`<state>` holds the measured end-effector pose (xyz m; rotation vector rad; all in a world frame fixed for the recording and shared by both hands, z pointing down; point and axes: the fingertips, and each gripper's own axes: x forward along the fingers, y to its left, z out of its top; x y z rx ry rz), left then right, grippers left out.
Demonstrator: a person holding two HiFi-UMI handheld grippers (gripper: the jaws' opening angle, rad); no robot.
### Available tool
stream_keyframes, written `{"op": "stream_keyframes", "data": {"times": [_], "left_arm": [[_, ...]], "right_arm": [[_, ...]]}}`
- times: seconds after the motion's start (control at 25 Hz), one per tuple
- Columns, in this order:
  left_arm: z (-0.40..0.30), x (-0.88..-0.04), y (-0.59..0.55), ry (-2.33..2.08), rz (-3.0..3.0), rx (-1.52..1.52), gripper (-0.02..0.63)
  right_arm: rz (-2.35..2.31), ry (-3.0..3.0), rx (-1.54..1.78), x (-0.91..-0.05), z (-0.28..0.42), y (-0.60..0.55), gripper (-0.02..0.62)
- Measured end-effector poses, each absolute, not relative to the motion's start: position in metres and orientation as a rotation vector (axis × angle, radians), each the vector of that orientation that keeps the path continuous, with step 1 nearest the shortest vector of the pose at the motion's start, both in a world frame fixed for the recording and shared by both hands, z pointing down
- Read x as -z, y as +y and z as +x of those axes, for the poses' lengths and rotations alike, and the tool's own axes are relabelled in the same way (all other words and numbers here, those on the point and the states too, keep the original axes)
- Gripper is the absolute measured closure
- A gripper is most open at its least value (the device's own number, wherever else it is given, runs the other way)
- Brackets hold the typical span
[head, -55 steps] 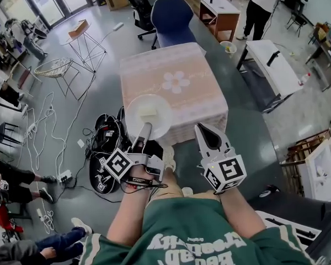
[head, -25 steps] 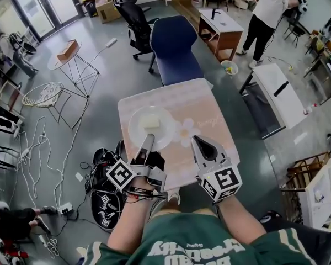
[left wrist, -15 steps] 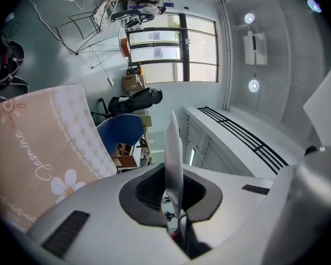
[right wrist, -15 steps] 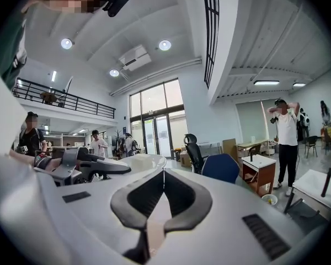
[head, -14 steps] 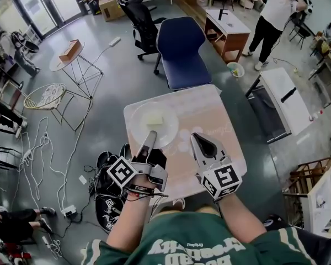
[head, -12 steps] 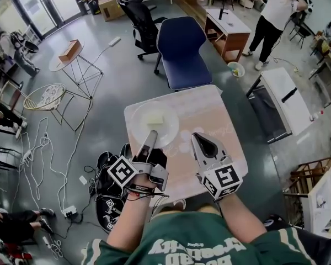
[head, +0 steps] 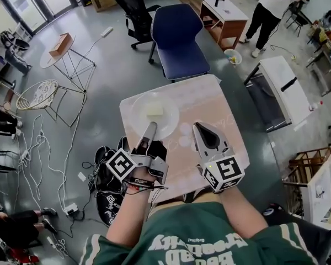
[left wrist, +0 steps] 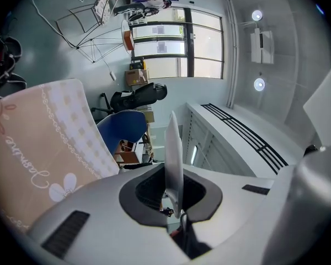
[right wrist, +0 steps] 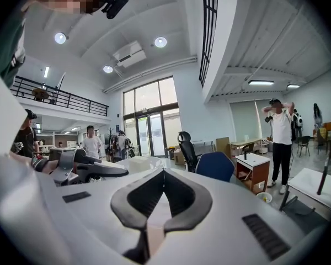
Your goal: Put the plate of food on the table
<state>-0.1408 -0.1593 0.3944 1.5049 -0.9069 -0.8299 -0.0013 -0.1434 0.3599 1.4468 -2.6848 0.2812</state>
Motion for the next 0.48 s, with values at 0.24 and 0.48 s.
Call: {"op": "stream_keyframes", "data": {"times": [0.24,0.48], "left_arm": [[-0.128,-0.395,-0.165,-0.885,1.498,0.835,0.586],[-0.114,-0.405,-0.174,-0.897,1.476,0.848,0.586]], "right_arm": [[1.461,-2.671,-0.283,-0.362,0.008,-0.15,0.58],[1.436,-2.687,-0.266,-0.367,0.02,-0.164,0.58]]}}
